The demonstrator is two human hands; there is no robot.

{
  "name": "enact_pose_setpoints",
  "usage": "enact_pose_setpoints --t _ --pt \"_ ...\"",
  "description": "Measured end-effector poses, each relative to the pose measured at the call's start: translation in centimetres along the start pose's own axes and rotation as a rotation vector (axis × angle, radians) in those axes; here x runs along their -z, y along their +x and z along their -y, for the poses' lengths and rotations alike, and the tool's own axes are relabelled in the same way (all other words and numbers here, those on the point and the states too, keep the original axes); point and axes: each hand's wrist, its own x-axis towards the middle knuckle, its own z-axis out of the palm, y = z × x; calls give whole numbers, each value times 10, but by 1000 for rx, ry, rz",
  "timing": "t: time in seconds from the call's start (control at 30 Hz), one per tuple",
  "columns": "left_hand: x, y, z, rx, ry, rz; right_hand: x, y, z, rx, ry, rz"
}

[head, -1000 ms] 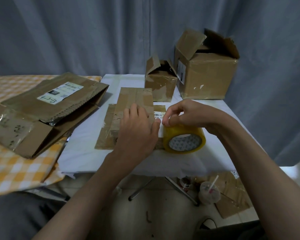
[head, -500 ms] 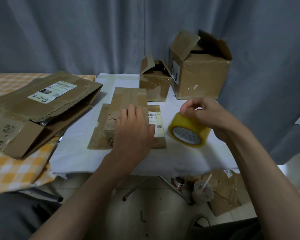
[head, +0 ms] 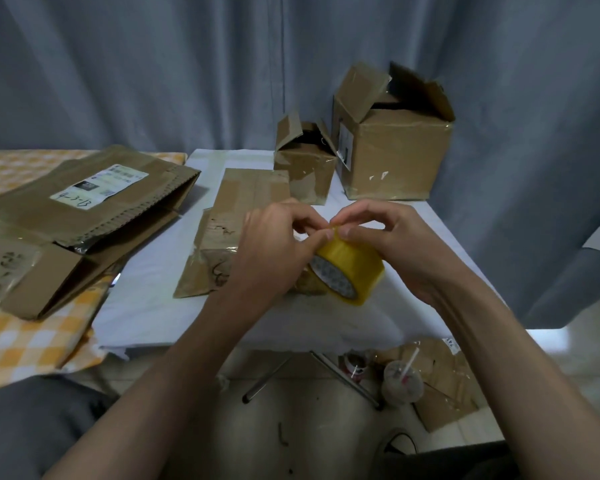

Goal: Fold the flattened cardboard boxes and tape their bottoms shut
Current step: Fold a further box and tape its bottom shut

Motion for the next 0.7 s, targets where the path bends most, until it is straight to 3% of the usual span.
enact_pose_setpoints --t 0.17,0.33,0.7 --pt "-2 -1 -1 45 51 -82 -3 0 0 -8 13 2" --pt "-8 -2 5 15 119 -146 1 3 -4 -162 46 170" --pt "-8 -8 -25 -121 -19 -181 12 1 -2 27 -80 58"
